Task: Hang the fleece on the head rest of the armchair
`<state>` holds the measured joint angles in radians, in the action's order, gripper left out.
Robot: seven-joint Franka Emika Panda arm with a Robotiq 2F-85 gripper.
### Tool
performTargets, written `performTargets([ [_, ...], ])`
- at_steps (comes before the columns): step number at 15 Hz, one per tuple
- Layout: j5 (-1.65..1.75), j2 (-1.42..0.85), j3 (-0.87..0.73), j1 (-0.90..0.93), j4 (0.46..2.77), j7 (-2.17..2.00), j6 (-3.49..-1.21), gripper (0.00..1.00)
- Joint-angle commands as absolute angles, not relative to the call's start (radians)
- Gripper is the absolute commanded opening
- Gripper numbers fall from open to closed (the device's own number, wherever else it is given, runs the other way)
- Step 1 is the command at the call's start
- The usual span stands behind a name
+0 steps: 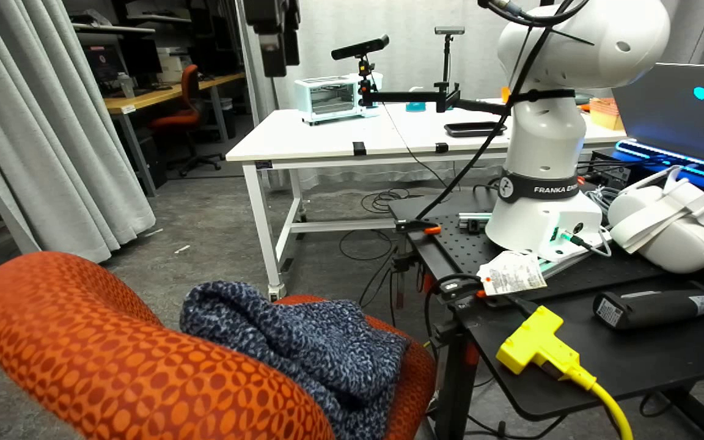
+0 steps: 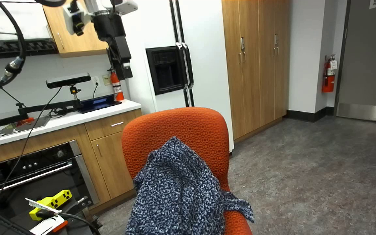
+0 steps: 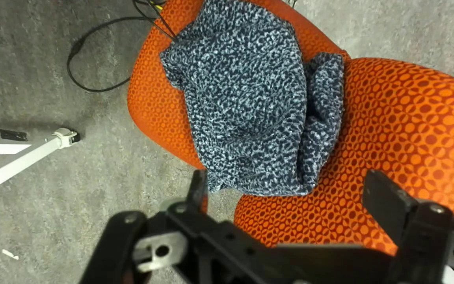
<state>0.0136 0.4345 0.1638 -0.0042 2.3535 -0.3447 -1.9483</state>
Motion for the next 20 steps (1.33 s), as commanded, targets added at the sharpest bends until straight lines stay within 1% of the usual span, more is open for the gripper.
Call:
performTargets([
  [1,0.022,0.326,0.171,0.0,2.322,-0.401,-2.03,1.0],
  [2,0.018,0.309,0.169,0.004,2.317,-0.404,-2.027,1.0],
  [3,0.018,0.349,0.158,0.008,2.347,-0.377,-2.017,1.0],
  [12,0.021,0.29,0.154,0.008,2.317,-0.379,-2.037,1.0],
  [16,-0.009,0.21,0.127,0.004,2.31,-0.357,-2.112,1.0],
  [20,0.019,0.088,0.106,-0.001,2.297,-0.369,-2.252,1.0],
])
